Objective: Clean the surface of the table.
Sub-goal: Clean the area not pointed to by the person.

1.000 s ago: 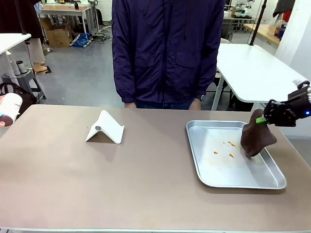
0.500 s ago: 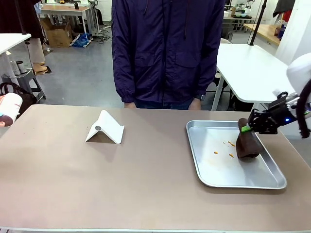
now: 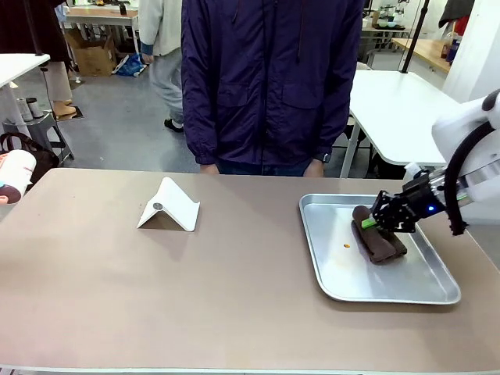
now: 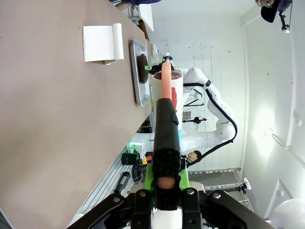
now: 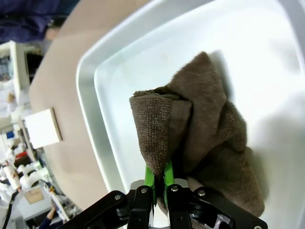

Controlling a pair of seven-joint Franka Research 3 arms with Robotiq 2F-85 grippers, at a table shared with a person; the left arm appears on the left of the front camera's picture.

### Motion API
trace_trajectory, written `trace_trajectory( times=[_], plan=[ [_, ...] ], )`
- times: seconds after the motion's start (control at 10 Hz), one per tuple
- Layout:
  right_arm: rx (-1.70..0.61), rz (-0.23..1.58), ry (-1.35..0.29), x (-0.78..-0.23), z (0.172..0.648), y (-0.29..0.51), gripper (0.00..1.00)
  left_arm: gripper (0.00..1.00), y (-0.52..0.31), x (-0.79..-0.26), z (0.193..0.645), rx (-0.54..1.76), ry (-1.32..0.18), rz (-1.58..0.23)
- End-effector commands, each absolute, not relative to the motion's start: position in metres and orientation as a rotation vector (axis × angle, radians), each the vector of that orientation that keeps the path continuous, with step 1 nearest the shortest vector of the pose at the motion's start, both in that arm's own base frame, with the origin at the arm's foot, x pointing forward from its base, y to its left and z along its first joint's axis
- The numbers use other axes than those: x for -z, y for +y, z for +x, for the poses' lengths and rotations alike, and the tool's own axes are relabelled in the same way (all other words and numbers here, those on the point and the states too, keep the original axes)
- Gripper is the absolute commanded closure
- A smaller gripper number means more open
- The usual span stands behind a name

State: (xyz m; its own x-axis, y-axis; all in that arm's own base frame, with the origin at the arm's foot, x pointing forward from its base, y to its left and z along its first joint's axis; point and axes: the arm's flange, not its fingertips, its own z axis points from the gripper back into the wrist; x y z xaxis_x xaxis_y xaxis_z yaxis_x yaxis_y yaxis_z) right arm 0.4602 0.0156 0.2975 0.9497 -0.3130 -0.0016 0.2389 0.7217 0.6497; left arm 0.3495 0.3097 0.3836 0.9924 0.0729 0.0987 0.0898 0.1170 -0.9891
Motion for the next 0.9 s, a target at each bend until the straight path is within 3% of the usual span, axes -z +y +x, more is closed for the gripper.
trace_trajectory(
  times=[0.0, 0.5, 0.8],
  plan=[
    [0.272, 0.746, -0.082, -0.284, 0.462, 0.028, 0.92, 0.78, 0.308, -0.389, 0.348, 0.009, -0.142, -1.465],
    [0.213, 0.866, -0.025, -0.275, 0.455, 0.072, 0.92, 0.78, 0.308, -0.389, 0.348, 0.009, -0.142, -1.465],
    [0.154, 0.763, -0.097, -0.278, 0.452, 0.089, 0.92, 0.78, 0.308, -0.389, 0.348, 0.009, -0.142, -1.465]
  ],
)
